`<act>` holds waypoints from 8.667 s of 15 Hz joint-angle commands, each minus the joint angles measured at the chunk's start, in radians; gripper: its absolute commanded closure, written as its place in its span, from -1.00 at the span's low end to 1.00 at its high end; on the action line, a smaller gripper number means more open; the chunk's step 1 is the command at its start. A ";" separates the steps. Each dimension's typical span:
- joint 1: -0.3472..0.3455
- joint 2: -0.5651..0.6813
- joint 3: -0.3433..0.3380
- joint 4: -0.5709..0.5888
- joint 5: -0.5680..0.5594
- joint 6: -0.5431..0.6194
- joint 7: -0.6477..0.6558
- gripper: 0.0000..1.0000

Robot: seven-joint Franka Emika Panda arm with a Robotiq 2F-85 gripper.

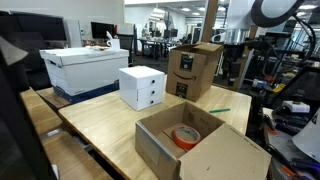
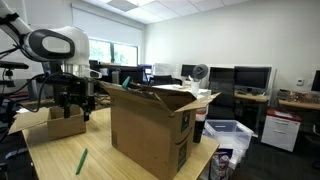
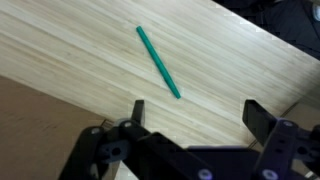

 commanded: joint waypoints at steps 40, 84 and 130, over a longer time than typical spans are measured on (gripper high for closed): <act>-0.133 0.307 0.168 0.173 -0.706 0.341 0.690 -1.00; -0.065 0.349 -0.035 -0.005 -0.134 0.351 -0.024 -1.00; -0.150 0.569 0.042 0.029 -0.143 0.458 -0.211 0.60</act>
